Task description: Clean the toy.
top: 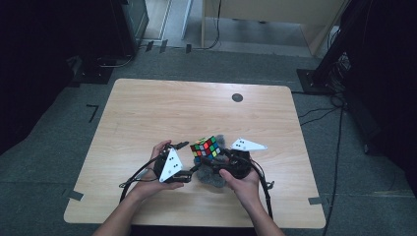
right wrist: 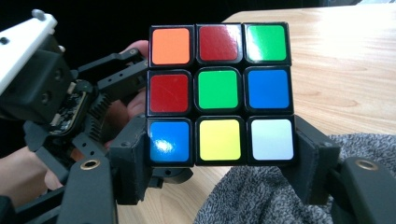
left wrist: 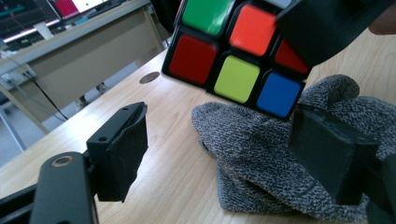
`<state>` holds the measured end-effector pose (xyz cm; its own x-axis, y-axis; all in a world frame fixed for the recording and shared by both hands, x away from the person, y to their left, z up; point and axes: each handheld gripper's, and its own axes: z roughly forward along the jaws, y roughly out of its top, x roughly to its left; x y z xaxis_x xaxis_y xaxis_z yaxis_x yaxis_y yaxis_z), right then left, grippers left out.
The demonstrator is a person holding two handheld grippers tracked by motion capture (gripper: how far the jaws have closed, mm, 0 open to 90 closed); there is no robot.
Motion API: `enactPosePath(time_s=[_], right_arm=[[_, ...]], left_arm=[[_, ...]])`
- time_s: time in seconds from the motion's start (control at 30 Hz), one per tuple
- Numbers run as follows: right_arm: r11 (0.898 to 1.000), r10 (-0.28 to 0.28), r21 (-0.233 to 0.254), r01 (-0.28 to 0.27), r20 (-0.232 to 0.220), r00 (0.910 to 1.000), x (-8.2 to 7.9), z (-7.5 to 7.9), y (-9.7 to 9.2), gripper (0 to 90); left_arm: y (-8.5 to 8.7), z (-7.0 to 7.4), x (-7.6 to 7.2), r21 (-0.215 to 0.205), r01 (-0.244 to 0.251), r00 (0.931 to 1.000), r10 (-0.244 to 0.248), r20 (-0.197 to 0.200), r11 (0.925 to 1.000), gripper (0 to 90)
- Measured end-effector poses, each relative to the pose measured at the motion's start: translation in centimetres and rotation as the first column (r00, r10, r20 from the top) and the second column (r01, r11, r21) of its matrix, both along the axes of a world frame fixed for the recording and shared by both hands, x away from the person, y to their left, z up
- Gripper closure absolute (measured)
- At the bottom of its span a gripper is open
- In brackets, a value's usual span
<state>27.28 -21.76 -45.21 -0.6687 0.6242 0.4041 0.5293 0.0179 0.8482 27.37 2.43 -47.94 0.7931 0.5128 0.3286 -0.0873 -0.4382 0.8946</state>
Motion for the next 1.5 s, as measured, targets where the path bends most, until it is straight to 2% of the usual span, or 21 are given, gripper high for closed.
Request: enactPosePath(time_s=[0.17,0.3,0.63,0.73,0.8,0.93,1.07,1.27,1.33,1.43,1.5], right_arm=[[1.0,0.011,-0.001,-0.012,-0.026,0.9996,0.0,0.0,0.3,34.3],[1.0,0.003,-0.012,-0.004,-0.052,0.9987,0.0,-0.2,0.4,34.3],[1.0,0.022,-0.012,-0.024,-0.11,0.9937,0.3,-0.4,0.8,34.2],[1.0,0.028,0.018,-0.026,-0.137,0.9902,0.5,-0.5,0.6,34.1],[0.999,0.028,0.036,-0.023,-0.162,0.9864,0.6,-0.5,0.5,34.0],[0.996,0.049,0.081,-0.033,-0.197,0.9791,1.0,-0.7,0.0,33.8],[0.996,0.049,0.086,-0.034,-0.19,0.9806,1.0,-0.6,0.0,32.6],[0.994,0.027,0.111,-0.008,-0.172,0.9848,1.1,-0.4,-0.6,25.9],[0.993,0.013,0.122,0.005,-0.15,0.9886,1.1,-0.2,-1.0,24.2],[0.989,-0.01,0.148,0.024,-0.091,0.9958,0.9,0.2,-1.8,22.8],[0.99,-0.029,0.135,0.035,-0.047,0.9985,0.8,0.5,-2.4,21.3]], left_arm=[[-0.3,-0.2,-0.3,0.01,-0.003,0.9988,0.003,0.05,0.9999,23.6],[-0.3,-0.2,-0.5,0.013,-0.003,0.9983,0.002,0.059,0.9999,28.2],[-0.6,-0.3,-0.8,0.025,0.006,0.9966,-0.008,0.082,0.9997,30.8],[-0.6,-0.3,-0.9,0.019,0.009,0.9959,-0.011,0.09,0.9998,31.2],[-0.7,-0.3,-1.1,0.025,0.006,0.9939,-0.008,0.11,0.9997,33.1],[-0.7,-0.2,-1.2,0.012,0.004,0.9939,-0.005,0.11,0.9999,33.5],[-0.5,-0.2,-1.2,0.005,0.009,0.9949,-0.01,0.1,0.9999,33.6],[-0.3,-0.2,-1.1,0.003,0.017,0.9965,-0.017,0.081,0.9999,33.7],[0.1,0.0,-0.8,-0.025,0.007,0.9986,-0.006,0.053,0.9997,33.7],[1.1,0.4,-0.1,-0.075,-0.019,0.9998,0.019,0.003,0.997,33.8],[2.0,0.7,0.3,-0.104,-0.034,0.9987,0.03,-0.041,0.994,33.8]])
